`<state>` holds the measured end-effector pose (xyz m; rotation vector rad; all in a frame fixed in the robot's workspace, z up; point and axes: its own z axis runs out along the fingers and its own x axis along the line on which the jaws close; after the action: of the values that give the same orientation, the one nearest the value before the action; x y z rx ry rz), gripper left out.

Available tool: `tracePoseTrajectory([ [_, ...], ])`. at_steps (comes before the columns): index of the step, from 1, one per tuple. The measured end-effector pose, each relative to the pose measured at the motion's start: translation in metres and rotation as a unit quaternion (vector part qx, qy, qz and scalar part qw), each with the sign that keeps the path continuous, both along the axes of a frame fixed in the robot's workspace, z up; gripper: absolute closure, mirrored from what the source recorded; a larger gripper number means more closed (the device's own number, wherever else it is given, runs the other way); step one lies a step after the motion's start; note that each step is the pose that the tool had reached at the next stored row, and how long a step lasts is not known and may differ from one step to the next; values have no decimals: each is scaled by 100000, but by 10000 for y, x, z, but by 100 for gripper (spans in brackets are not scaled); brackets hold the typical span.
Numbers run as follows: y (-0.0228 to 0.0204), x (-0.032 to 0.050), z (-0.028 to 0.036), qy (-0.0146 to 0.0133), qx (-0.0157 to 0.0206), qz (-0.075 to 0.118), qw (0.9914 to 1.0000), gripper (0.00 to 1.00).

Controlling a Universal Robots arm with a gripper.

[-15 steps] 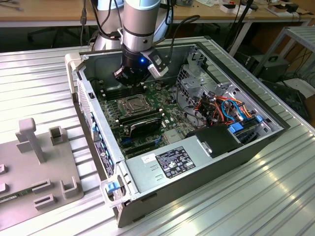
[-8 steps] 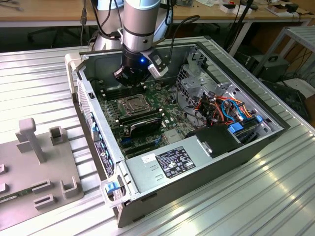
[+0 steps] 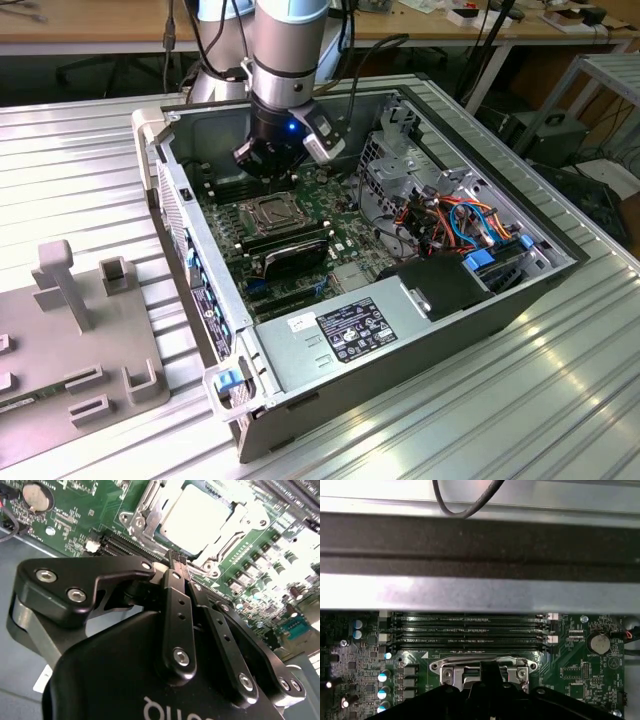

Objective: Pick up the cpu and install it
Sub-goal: 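Install the first cpu locking lever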

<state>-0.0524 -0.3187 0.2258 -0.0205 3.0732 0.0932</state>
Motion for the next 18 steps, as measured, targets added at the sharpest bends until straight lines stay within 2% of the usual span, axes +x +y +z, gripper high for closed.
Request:
tracePoseTrajectory([
  [3,-74,1,0,-2,-15,7,100000,89],
  [11,-213,0,0,2,-255,4,100000,89],
  [18,-249,0,38,2,-296,1,100000,89],
])
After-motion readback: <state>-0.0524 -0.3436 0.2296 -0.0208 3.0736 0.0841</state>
